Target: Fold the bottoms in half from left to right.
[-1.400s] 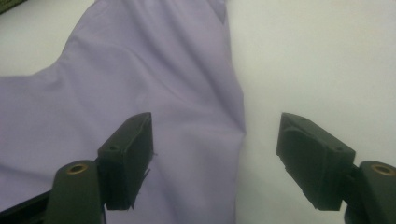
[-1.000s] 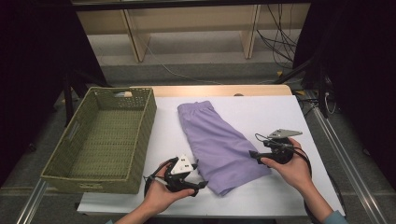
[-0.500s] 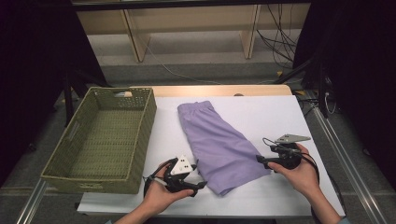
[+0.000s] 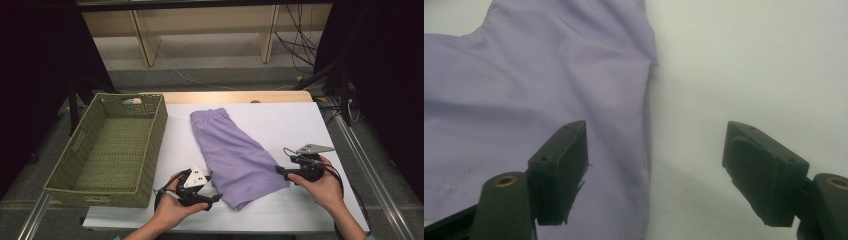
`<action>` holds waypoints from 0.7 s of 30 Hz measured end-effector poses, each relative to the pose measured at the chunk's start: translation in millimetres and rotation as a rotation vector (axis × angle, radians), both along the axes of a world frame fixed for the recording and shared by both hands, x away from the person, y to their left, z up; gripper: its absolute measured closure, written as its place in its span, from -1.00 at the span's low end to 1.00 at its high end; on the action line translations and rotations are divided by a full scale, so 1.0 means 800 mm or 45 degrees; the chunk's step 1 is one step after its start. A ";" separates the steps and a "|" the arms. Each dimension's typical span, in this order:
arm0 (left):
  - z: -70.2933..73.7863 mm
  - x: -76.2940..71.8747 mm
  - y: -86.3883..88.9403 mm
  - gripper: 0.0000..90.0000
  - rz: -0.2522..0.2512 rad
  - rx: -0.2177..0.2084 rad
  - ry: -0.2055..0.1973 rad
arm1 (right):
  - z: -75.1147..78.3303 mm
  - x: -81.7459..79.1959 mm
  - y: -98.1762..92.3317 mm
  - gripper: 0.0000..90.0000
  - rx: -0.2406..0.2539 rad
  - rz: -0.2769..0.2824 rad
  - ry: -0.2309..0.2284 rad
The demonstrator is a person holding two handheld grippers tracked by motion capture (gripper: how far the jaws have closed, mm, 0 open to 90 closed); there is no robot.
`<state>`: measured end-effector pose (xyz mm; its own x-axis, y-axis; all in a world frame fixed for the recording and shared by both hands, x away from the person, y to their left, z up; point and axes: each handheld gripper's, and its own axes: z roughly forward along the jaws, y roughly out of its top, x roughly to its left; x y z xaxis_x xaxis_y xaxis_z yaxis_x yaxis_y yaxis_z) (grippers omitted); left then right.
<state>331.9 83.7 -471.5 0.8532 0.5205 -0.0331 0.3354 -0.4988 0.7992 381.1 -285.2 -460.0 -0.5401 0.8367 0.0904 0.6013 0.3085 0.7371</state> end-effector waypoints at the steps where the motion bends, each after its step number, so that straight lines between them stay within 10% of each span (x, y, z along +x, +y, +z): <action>1: 0.000 0.000 0.000 -0.33 0.000 0.001 0.000 | 0.000 0.000 0.000 -0.40 0.001 0.000 -0.001; 21: 0.000 0.001 0.000 -0.34 0.003 0.003 -0.003 | 0.000 -0.001 0.001 -0.40 -0.003 -0.001 0.004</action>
<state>333.0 84.0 -471.6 0.8522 0.5224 -0.0296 0.3343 -0.5000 0.7989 380.5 -284.5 -459.6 -0.5394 0.8372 0.0905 0.6039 0.3097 0.7344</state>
